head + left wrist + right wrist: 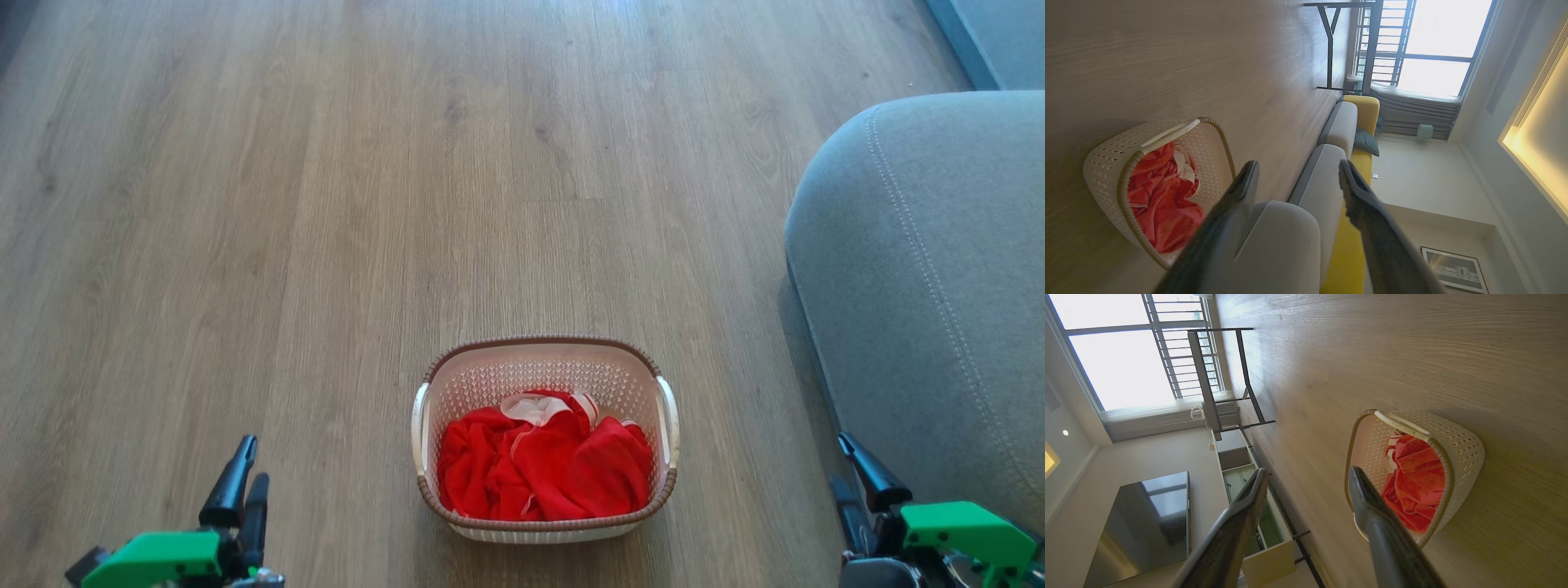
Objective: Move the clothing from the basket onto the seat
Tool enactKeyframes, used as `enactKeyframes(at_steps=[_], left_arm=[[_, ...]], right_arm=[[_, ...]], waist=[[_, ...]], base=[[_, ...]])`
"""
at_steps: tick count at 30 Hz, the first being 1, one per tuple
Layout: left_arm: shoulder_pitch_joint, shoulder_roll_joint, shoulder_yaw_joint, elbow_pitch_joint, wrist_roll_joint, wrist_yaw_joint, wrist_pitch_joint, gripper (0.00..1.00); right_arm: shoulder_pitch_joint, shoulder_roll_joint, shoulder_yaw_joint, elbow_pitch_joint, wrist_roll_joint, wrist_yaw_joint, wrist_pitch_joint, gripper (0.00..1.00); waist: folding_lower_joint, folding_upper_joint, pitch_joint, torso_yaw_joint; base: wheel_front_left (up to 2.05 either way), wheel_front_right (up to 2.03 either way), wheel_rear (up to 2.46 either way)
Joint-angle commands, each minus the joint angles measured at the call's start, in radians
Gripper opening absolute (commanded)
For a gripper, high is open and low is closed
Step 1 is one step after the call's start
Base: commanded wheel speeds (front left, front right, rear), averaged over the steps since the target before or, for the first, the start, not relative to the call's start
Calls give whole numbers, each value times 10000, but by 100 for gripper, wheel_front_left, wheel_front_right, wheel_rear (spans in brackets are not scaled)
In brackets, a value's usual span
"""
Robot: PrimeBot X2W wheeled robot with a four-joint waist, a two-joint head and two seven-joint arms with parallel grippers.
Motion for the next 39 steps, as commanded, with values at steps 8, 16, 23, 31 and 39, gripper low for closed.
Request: enactKeyframes(at_steps=[8,16,23,31,39], left_arm=[[-880,53,3,-248,117,-8,-210,100],[-1190,157,-149,-156,388,-13,-514,100],[-1469,318,-340,-65,949,-17,-780,100],[-1743,346,-313,-107,2173,-22,-1017,100],[-1998,364,-277,-174,3719,-28,-1280,100]], right_arm=[[-793,-110,229,-241,-270,7,-220,100],[-1188,-276,628,-122,-612,11,-530,100],[-1575,-466,1046,50,-1119,15,-784,100],[-1968,-571,1205,163,-2123,20,-1021,100],[-2357,-657,1485,273,-3452,25,-1284,100]], waist=[[0,0,23,-4],[0,0,43,-6],[0,0,71,-7],[0,0,122,-2],[0,0,177,-2]], base=[[0,0,0],[0,0,0],[0,0,0],[0,0,0],[0,0,0]])
